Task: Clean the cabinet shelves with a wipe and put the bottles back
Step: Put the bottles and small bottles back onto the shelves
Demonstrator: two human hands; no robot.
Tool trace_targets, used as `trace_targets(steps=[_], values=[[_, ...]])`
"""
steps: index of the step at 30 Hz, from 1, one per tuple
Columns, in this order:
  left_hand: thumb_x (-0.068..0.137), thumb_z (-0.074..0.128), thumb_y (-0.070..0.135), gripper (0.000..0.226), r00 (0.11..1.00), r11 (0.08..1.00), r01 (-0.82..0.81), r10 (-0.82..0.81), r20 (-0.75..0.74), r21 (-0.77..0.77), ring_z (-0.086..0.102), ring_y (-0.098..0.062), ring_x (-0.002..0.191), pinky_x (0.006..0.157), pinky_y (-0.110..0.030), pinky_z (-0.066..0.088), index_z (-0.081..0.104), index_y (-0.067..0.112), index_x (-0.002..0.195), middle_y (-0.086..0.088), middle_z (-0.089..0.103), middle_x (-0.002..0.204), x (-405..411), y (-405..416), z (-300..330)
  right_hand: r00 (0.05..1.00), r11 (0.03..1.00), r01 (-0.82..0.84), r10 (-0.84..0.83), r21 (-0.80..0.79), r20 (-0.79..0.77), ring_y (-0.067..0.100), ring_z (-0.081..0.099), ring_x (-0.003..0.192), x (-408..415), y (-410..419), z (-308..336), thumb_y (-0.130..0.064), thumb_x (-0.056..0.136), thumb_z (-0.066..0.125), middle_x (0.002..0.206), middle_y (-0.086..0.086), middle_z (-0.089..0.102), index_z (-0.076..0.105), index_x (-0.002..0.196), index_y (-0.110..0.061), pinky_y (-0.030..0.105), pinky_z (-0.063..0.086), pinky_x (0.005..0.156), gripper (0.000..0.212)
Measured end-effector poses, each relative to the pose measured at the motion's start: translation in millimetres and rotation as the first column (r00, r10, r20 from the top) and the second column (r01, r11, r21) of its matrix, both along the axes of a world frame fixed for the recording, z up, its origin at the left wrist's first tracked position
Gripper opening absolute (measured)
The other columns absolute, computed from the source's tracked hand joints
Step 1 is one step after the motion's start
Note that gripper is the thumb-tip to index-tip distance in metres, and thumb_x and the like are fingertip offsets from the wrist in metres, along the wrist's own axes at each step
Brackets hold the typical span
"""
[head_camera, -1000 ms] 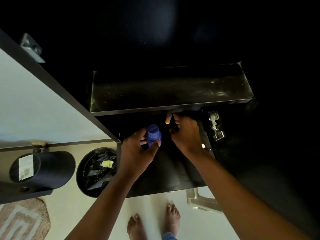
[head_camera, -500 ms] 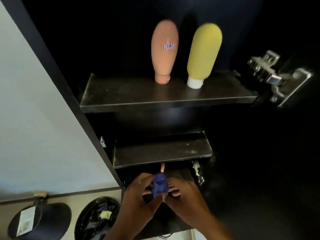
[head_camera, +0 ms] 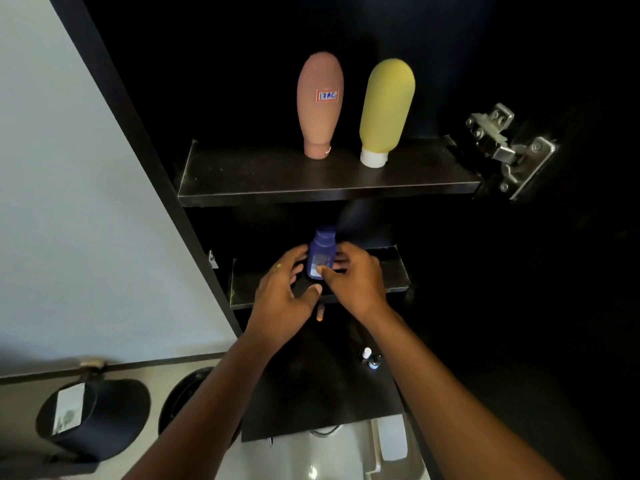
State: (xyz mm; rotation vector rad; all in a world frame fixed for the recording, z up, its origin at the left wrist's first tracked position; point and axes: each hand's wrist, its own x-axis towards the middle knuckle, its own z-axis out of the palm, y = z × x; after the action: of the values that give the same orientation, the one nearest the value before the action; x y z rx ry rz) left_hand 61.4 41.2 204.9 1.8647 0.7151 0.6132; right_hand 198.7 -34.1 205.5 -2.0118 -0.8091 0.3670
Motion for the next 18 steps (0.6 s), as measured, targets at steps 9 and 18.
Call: trace_targets(steps=[9, 18], values=[[0.082, 0.076, 0.013, 0.077, 0.999, 0.999, -0.018, 0.017, -0.051, -0.027, 0.059, -0.009, 0.13, 0.109, -0.046, 0.052, 0.04, 0.028, 0.148, 0.005, 0.056, 0.145, 14, 6, -27, 1.0, 0.997, -0.016, 0.016, -0.074, -0.004, 0.011, 0.071, 0.095, 10, 17, -18, -0.017, 0.082, 0.081, 0.104, -0.004, 0.075, 0.069, 0.112, -0.023, 0.039, 0.06, 0.089, 0.032], [0.085, 0.068, 0.006, 0.039, 0.957, 0.94, -0.279, 0.256, 0.134, 0.196, 0.064, -0.012, 0.102, 0.086, -0.033, 0.057, 0.059, 0.02, 0.121, 0.002, 0.061, 0.118, -11, -38, -25, 0.992, 0.992, 0.127, -0.127, -0.004, 0.028, 0.006, 0.066, 0.101, 14, -27, -6, 0.002, 0.087, 0.068, 0.117, -0.003, 0.07, 0.067, 0.123, -0.017, 0.02, 0.056, 0.091, 0.041]])
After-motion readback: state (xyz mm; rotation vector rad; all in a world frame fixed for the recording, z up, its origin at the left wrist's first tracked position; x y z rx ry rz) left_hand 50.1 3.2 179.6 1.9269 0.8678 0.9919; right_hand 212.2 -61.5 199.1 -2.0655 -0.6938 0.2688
